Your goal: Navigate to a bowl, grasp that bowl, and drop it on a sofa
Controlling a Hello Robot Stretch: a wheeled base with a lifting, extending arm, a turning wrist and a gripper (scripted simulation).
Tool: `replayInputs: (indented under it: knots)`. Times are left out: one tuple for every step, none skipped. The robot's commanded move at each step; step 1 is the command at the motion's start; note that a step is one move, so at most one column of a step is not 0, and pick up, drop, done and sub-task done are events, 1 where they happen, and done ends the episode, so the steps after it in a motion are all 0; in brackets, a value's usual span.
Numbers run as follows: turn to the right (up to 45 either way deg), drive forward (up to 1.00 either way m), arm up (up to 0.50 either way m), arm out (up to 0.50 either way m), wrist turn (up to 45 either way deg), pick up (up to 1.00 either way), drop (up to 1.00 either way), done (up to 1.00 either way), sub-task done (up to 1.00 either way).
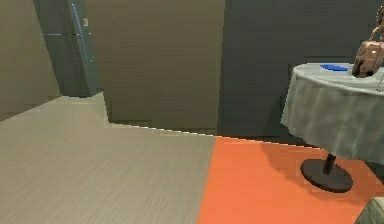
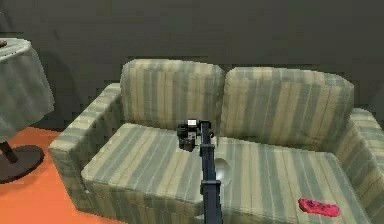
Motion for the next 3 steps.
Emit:
replayInputs:
  knots:
    - [0.0,0.00,0.10,0.00,0.0,0.00,0.00,0.00,0.00]
    - [0.0,0.00,0.00,-0.08,0.0,0.00,0.00,0.00,0.00]
    - [0.0,0.00,0.00,0.00,0.0,0.00,0.00,1.00,0.00]
